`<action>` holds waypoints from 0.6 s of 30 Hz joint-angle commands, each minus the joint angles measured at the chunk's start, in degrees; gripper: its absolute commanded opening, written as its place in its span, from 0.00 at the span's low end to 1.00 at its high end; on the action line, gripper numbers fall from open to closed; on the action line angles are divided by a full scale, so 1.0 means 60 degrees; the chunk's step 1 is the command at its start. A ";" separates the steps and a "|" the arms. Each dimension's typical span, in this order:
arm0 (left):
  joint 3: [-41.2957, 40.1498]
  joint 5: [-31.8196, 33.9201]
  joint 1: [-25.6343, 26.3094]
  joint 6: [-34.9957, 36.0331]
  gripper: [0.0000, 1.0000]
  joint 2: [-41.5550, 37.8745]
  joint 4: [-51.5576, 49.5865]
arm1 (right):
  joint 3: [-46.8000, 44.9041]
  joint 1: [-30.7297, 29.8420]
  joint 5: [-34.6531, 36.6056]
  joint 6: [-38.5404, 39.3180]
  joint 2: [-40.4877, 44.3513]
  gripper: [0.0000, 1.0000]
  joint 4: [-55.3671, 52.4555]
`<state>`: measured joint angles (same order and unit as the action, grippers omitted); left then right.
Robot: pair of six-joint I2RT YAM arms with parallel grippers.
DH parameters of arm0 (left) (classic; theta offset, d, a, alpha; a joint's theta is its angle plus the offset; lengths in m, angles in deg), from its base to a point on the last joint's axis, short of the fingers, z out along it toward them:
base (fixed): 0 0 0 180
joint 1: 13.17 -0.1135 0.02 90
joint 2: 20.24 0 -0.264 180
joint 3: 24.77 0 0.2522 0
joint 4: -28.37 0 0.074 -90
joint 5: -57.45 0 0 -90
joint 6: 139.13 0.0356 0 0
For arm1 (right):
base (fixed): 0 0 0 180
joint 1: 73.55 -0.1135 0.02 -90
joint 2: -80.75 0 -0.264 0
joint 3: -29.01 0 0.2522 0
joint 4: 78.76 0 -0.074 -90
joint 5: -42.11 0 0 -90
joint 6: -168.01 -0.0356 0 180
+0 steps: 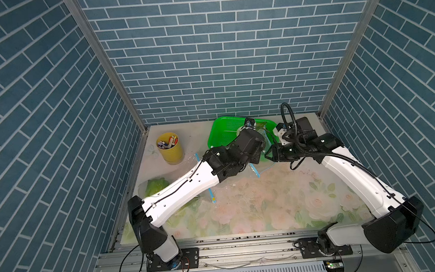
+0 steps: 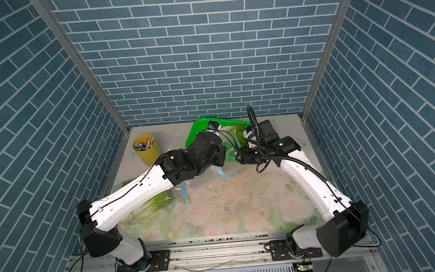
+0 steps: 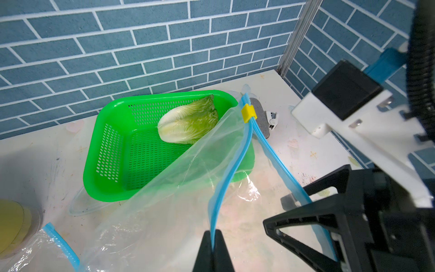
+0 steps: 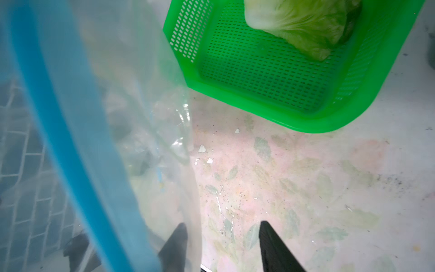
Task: Put the chinese cabbages into a zipper bag and zip it
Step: Open the zipper of the food storage bag at the center of the board.
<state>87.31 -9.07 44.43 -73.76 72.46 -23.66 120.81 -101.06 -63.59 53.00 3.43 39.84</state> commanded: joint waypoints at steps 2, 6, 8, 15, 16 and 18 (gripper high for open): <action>0.0066 0.1022 -0.0073 0.0089 0.00 -0.0295 -0.0143 | -0.0059 -0.0059 0.1821 0.0478 -0.0019 0.52 -0.0459; -0.0266 0.0824 -0.0137 0.0205 0.00 -0.0543 -0.0064 | -0.0160 -0.0053 0.2676 0.0725 0.0079 0.52 -0.0746; -0.0316 0.0751 -0.0151 0.0079 0.00 -0.0510 -0.0121 | -0.0118 -0.0077 0.2665 0.0727 0.0113 0.53 -0.0747; -0.0518 0.0592 -0.0145 0.0058 0.00 -0.0579 0.0052 | 0.0173 -0.0338 0.2835 0.0902 -0.0048 0.55 -0.0949; -0.0495 0.0611 -0.0154 0.0067 0.00 -0.0605 0.0011 | 0.0173 -0.0352 0.2867 0.0917 -0.0048 0.55 -0.0965; -0.0509 0.0640 -0.0163 0.0105 0.00 -0.0680 0.0006 | 0.0172 -0.0352 0.2904 0.0904 -0.0088 0.56 -0.0938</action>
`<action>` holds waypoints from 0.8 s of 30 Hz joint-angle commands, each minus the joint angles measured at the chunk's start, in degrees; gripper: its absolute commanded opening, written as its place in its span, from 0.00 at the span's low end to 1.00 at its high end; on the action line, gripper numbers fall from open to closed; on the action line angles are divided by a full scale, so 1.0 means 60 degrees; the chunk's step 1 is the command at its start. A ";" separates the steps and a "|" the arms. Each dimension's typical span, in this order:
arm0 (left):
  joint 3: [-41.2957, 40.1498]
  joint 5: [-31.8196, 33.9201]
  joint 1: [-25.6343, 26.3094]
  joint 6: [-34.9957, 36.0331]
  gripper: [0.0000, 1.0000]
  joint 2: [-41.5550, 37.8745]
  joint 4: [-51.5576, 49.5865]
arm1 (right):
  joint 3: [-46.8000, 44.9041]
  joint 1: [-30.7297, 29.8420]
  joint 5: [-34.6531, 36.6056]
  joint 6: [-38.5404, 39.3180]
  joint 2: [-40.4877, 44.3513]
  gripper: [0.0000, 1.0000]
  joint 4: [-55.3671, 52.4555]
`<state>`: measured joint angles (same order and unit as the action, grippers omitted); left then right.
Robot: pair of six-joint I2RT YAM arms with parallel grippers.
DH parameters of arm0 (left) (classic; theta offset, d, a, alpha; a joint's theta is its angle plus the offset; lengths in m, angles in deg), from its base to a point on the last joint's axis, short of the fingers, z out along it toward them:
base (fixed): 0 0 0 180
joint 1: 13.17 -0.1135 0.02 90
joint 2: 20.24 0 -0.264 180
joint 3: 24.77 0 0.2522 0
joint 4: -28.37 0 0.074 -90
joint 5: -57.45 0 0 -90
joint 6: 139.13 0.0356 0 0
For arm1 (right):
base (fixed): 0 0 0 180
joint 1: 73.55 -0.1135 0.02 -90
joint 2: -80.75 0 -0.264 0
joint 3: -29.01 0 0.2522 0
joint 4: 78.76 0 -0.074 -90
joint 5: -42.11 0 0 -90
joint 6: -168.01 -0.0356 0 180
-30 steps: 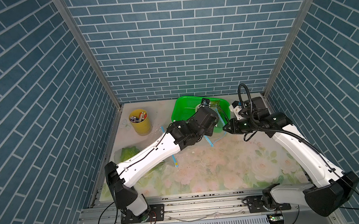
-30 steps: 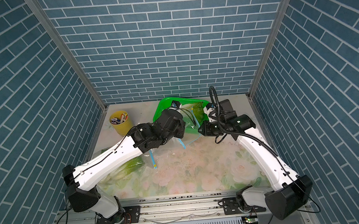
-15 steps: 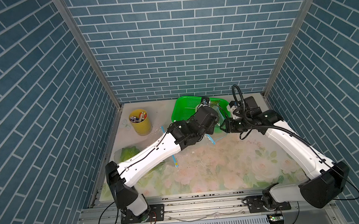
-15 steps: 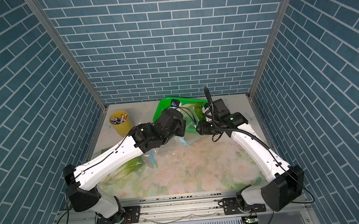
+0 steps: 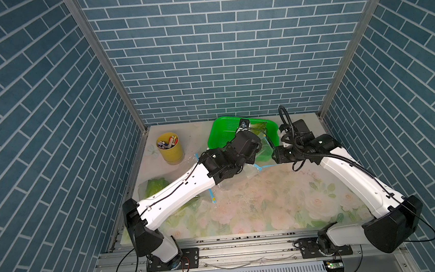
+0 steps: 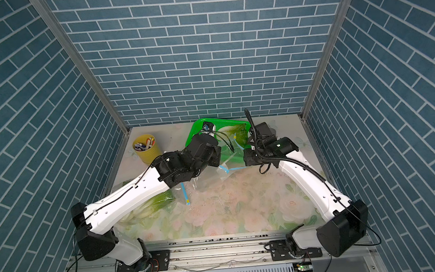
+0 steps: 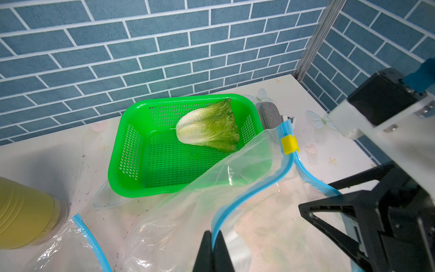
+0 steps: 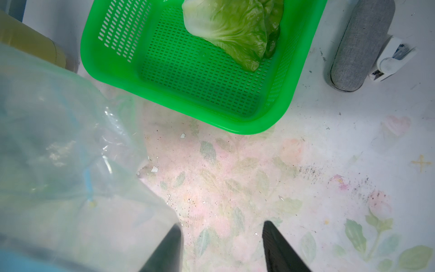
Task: Put the chinese cabbages into a zipper bag and zip it
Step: Open the zipper of the food storage bag at the center of the board.
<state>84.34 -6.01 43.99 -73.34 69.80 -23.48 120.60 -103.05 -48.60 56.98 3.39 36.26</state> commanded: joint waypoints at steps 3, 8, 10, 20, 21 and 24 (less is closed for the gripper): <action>-0.0230 0.0068 -0.0115 -0.0015 0.00 -0.0312 0.0120 | 0.0400 -0.0032 0.0095 0.0098 -0.0212 0.56 -0.0181; -0.0373 -0.0150 -0.0152 -0.0184 0.00 -0.0224 0.0225 | 0.0692 -0.0147 -0.0638 0.0019 -0.0323 0.56 0.0101; -0.0508 -0.0133 -0.0195 -0.0184 0.00 -0.0255 0.0315 | 0.0589 -0.0152 -0.1171 0.0078 -0.0223 0.56 0.0333; -0.0884 -0.0300 -0.0357 -0.0159 0.00 -0.0197 0.0488 | 0.0768 -0.0138 -0.2209 -0.0053 -0.0060 0.56 0.0777; -0.0912 -0.0300 -0.0381 -0.0161 0.00 -0.0203 0.0524 | 0.0837 -0.0145 -0.2268 -0.0089 -0.0028 0.56 0.0782; -0.0985 -0.0310 -0.0432 -0.0129 0.00 -0.0182 0.0619 | 0.1029 -0.0136 -0.2328 -0.0168 0.0045 0.56 0.0807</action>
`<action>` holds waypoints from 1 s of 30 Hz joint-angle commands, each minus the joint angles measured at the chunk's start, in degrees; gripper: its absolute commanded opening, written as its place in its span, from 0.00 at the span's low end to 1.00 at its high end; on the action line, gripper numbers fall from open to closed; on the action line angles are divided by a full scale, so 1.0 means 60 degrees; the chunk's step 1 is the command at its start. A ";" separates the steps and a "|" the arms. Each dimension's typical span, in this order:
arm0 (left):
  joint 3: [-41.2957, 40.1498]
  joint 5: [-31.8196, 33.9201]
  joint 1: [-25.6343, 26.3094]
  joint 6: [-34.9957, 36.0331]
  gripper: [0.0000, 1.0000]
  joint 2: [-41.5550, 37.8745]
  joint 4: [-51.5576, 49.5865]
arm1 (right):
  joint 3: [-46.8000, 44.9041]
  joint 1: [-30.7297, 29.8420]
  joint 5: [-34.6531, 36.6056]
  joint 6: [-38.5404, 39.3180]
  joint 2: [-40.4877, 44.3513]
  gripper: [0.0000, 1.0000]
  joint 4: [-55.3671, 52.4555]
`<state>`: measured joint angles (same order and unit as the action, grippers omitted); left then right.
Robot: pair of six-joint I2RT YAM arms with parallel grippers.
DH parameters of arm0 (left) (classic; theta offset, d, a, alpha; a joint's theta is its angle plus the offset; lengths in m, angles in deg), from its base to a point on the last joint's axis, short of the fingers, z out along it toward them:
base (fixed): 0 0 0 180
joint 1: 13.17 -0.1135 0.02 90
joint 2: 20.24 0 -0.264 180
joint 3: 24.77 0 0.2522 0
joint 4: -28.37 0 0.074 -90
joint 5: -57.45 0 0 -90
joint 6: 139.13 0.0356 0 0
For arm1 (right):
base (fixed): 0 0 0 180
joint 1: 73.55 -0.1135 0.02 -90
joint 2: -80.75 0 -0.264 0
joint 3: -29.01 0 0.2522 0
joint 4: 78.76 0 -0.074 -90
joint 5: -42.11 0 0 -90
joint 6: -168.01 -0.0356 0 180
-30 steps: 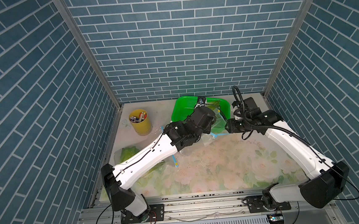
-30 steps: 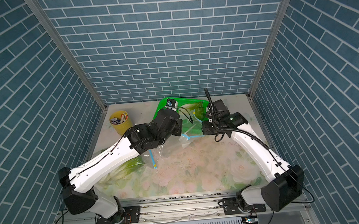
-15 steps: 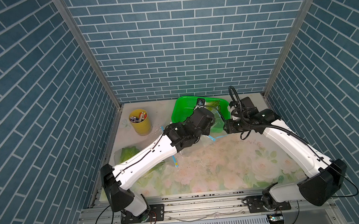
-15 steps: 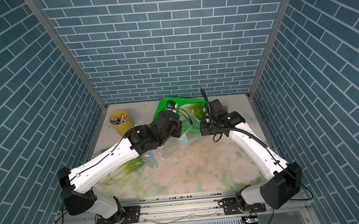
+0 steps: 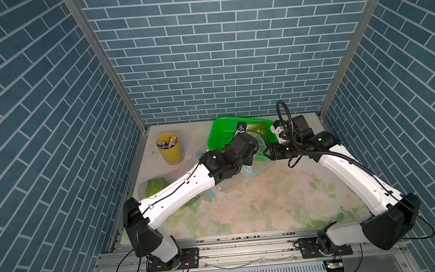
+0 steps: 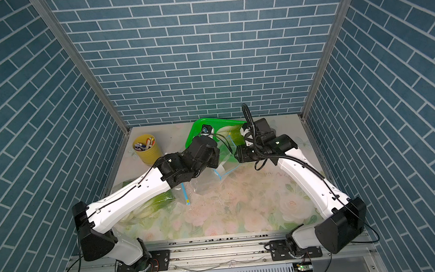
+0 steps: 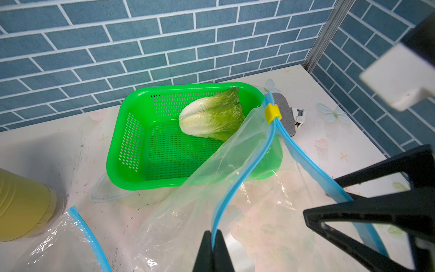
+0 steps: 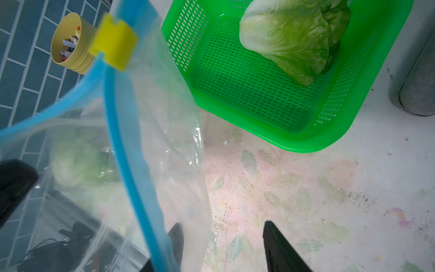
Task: Put the chinese cabbages into a zipper bag and zip it
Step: Open the zipper of the food storage bag at the center of the board, then pick up the Chinese cabbage from the basket.
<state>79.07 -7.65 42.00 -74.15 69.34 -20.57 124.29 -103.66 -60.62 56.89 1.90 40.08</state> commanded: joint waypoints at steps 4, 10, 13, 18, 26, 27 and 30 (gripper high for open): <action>-0.0131 -0.0114 -0.0173 -0.0010 0.00 -0.0049 0.0106 | 0.0711 0.0002 -0.0553 -0.0369 0.0372 0.56 0.0338; -0.0153 -0.0262 -0.0275 -0.0013 0.00 -0.0073 0.0102 | 0.1431 0.0378 -0.0339 -0.0785 0.0113 0.58 0.0610; -0.0218 -0.0363 -0.0290 0.0037 0.00 -0.0206 0.0088 | 0.1456 0.0906 -0.0434 -0.1091 -0.0076 0.58 0.0991; -0.0423 -0.0465 -0.0305 0.0081 0.00 -0.0412 0.0121 | 0.1229 0.1597 -0.0367 -0.1386 -0.0693 0.59 0.1894; -0.0507 -0.0614 -0.0305 0.0108 0.00 -0.0472 0.0103 | 0.1696 0.2157 -0.0644 -0.1521 -0.2748 0.61 0.2775; -0.0521 -0.0599 -0.0305 0.0107 0.00 -0.0473 0.0111 | 0.1806 0.2199 -0.0683 -0.1500 -0.2991 0.62 0.2821; -0.0529 -0.0734 -0.0331 0.0119 0.00 -0.0458 0.0192 | 0.2167 0.2378 -0.0809 -0.1511 -0.3820 0.64 0.2937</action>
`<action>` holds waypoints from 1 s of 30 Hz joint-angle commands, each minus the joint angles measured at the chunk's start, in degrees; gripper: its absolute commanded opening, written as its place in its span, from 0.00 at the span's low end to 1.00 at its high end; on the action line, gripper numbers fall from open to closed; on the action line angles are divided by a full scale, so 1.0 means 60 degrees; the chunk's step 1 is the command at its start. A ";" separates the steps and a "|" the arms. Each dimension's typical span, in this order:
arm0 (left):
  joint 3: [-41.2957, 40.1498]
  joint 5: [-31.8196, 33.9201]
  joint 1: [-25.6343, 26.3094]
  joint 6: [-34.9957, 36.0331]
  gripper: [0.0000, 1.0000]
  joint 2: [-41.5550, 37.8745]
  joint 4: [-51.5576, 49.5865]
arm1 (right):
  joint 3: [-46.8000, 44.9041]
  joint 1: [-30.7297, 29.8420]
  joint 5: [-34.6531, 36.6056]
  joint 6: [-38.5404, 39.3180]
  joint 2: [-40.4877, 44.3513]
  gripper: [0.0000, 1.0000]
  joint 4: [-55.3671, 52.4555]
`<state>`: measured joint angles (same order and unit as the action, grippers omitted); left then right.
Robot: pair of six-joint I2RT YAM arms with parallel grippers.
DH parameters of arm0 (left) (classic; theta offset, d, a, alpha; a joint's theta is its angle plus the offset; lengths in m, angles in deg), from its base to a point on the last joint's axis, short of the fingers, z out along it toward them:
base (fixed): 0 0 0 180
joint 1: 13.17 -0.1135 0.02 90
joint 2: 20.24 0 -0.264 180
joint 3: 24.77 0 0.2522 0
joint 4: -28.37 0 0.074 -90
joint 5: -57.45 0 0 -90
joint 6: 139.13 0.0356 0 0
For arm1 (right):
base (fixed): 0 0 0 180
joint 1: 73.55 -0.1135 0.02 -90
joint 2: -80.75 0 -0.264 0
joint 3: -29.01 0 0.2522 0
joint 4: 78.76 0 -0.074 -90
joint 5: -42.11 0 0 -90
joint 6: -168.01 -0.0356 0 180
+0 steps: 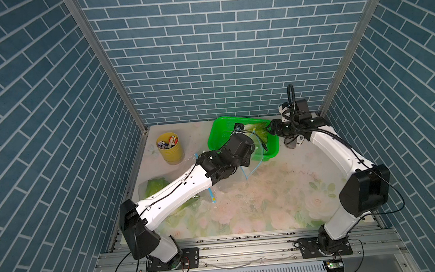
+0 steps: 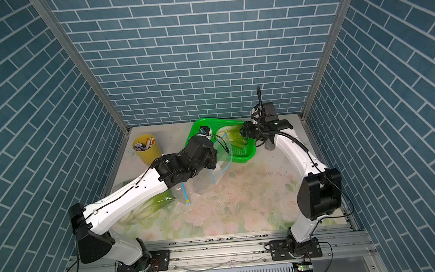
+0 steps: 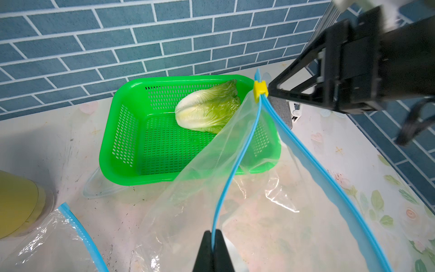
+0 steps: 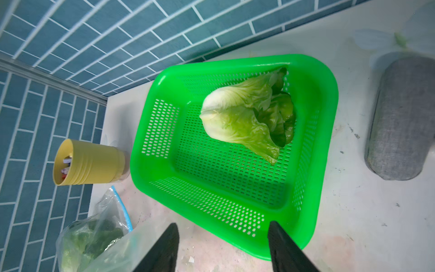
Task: Put the chinese cabbages into a zipper bag and zip it
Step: Pick up the Chinese cabbage from the basket.
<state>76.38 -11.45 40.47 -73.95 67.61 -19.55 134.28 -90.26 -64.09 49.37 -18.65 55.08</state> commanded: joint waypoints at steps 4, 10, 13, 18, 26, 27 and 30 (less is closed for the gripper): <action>0.0006 -0.0090 -0.0093 0.0081 0.00 -0.0130 -0.0064 | 0.1043 0.0402 -0.0477 -0.0309 -0.1389 0.67 0.0562; 0.0037 -0.0128 -0.0130 0.0078 0.00 -0.0112 -0.0053 | 0.2106 0.0734 -0.0974 -0.0461 -0.2747 0.70 0.0303; 0.0102 -0.0104 -0.0149 0.0030 0.00 -0.0053 -0.0119 | 0.2691 0.0741 -0.1062 -0.0382 -0.3331 0.71 -0.0012; 0.0176 0.0004 -0.0153 -0.0035 0.00 -0.0007 -0.0145 | 0.3416 0.0752 -0.1436 -0.0440 -0.4157 0.71 -0.0303; 0.0197 0.0014 -0.0152 -0.0082 0.00 0.0034 -0.0109 | 0.4117 0.0734 -0.1633 -0.0578 -0.5128 0.72 -0.0689; 0.0182 0.0021 -0.0154 -0.0119 0.00 0.0025 -0.0120 | 0.4128 0.0718 -0.1608 -0.0611 -0.5189 0.72 -0.0693; 0.0102 0.0082 -0.0152 -0.0177 0.00 -0.0023 -0.0114 | 0.4180 0.0664 -0.1767 -0.0661 -0.5334 0.72 -0.0571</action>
<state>76.41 -12.00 39.93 -74.30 67.61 -19.55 157.60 -85.85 -73.23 47.53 -49.51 53.15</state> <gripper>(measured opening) 0.049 0.720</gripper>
